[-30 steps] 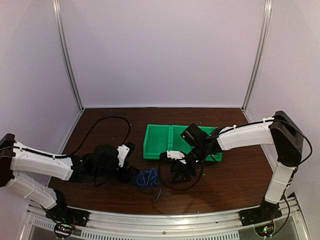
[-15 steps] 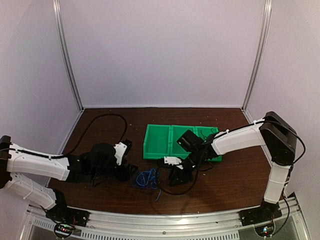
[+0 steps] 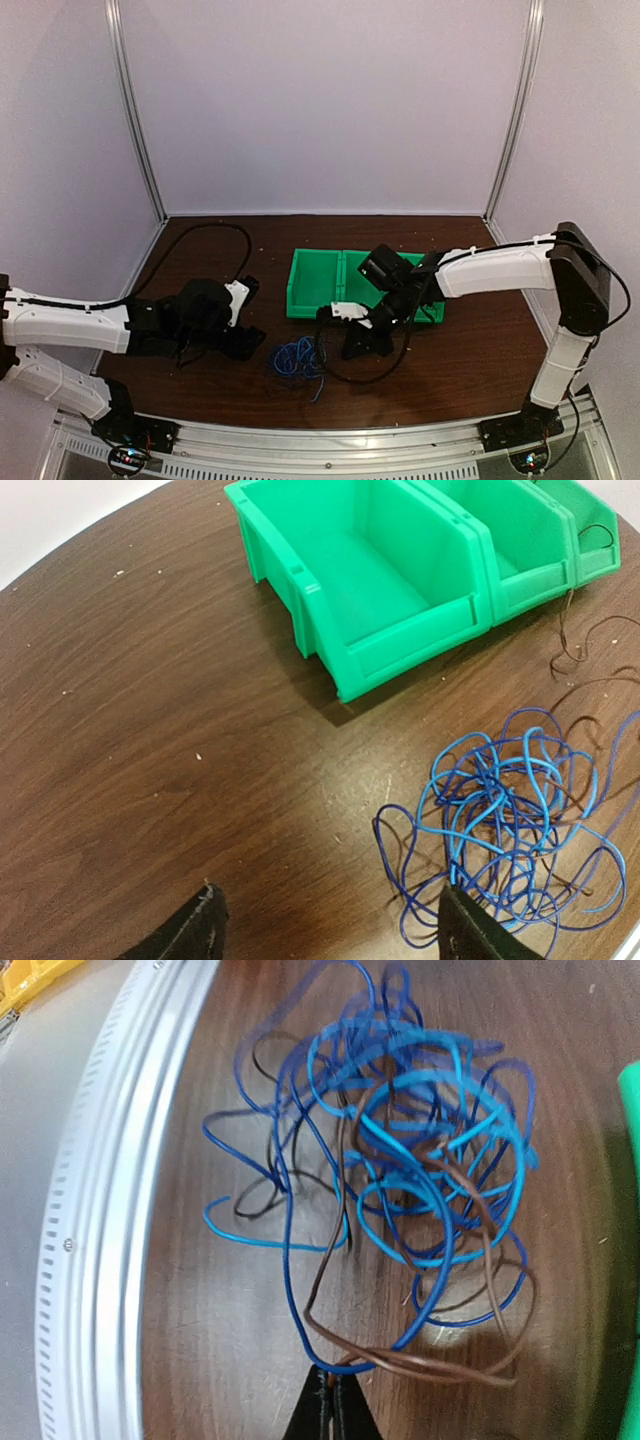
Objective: Untangle the cables
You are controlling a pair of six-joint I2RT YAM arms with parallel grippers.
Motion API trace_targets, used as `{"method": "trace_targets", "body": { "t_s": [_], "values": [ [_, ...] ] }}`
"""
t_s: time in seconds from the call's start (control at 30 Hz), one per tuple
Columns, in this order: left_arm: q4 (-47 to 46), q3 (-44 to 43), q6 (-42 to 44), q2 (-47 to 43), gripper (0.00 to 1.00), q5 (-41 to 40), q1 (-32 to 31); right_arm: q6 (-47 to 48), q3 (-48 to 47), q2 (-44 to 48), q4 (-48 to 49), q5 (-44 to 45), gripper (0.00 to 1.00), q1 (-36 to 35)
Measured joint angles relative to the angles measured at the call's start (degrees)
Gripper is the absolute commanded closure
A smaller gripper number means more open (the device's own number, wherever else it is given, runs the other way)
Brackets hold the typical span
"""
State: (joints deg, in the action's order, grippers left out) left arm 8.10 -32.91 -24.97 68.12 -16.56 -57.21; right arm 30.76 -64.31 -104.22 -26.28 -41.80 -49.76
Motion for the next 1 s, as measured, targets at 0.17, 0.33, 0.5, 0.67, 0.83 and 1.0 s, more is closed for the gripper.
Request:
{"method": "trace_targets", "body": {
  "t_s": [0.17,0.33,0.5,0.67,0.83,1.0],
  "values": [
    [4.6,-4.2,0.7,4.7,0.28,-2.7,0.9,2.7,-9.6,9.8,-8.5,-1.5,1.0,0.0],
    [9.8,-5.4,0.7,8.4,0.3,-6.8,1.8,4.0,-21.2,13.8,-13.4,-3.6,1.0,-0.1],
    [0.8,-0.7,5.0,-11.1,0.26,-5.6,0.0,3.5,-22.9,13.5,-16.7,-3.8,1.0,-0.1],
    [-20.1,8.2,10.6,-30.1,0.3,3.5,-1.1,1.8,-22.8,12.0,-18.1,-3.0,1.0,-0.3],
    [-26.8,6.8,13.2,-17.7,0.28,11.5,-1.9,-1.2,-22.3,12.0,-17.0,0.2,1.0,-0.5],
    [-34.3,7.8,14.2,-6.2,0.28,16.0,-3.9,-2.0,-21.8,10.3,-17.5,6.0,1.0,-0.6]
  ]
}}
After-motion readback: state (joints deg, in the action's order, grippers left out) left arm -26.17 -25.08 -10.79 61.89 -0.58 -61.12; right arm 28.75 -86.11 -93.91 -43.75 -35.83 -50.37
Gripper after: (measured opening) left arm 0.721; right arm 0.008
